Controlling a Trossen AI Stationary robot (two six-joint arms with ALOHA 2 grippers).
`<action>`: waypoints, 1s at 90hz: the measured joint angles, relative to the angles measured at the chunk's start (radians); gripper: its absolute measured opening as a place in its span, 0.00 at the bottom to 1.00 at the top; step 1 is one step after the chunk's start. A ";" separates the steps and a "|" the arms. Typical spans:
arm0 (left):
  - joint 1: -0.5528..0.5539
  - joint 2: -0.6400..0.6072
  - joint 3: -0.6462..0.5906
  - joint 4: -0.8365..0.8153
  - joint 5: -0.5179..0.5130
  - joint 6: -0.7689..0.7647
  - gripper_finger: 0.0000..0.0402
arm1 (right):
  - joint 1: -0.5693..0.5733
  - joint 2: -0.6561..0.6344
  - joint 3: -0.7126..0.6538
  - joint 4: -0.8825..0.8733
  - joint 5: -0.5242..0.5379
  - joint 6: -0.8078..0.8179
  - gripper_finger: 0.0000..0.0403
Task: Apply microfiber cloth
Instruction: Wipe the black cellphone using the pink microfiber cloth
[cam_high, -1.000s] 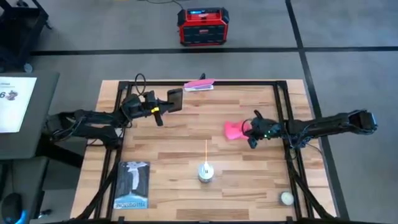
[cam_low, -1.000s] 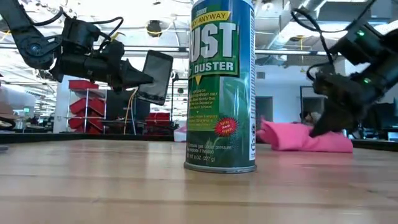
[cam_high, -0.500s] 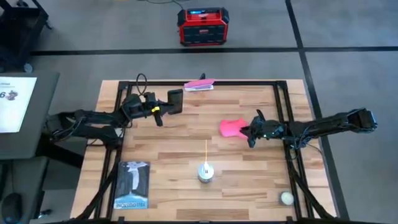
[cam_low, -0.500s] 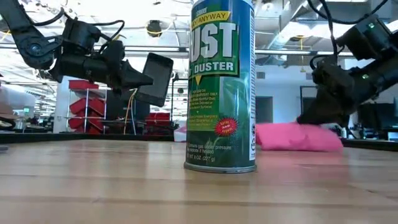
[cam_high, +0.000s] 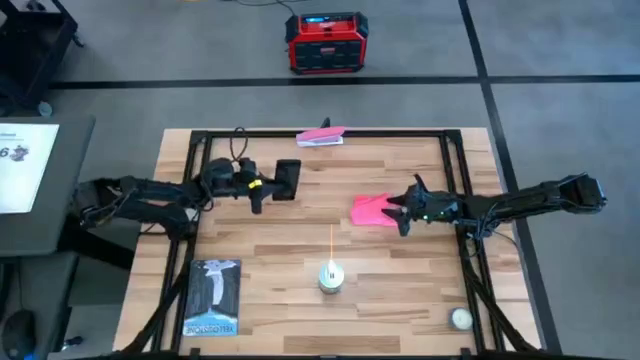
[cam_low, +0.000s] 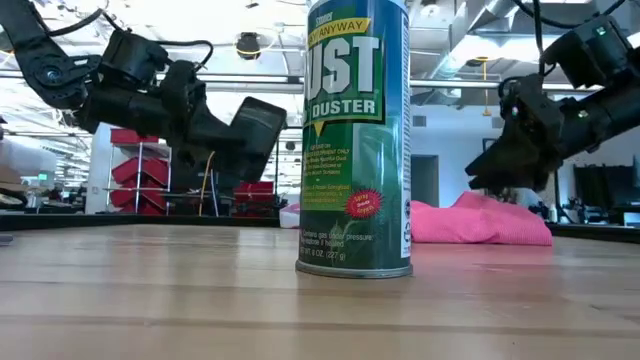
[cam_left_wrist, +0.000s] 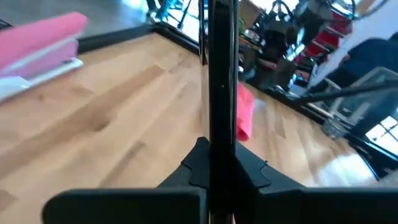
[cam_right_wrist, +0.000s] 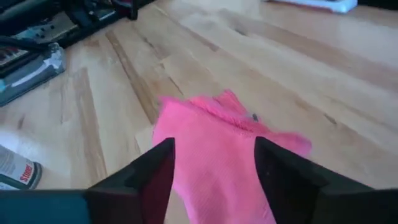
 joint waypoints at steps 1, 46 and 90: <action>-0.001 0.000 0.000 -0.004 -0.006 0.002 0.01 | 0.000 0.000 0.000 0.001 0.003 -0.002 0.52; -0.023 -0.006 -0.200 0.240 -0.097 -0.199 0.01 | -0.027 -0.135 0.000 -0.085 0.038 -0.075 0.53; -0.043 0.001 -0.185 0.049 -0.075 -0.484 0.01 | -0.064 -0.350 0.001 -0.223 0.031 -0.116 0.53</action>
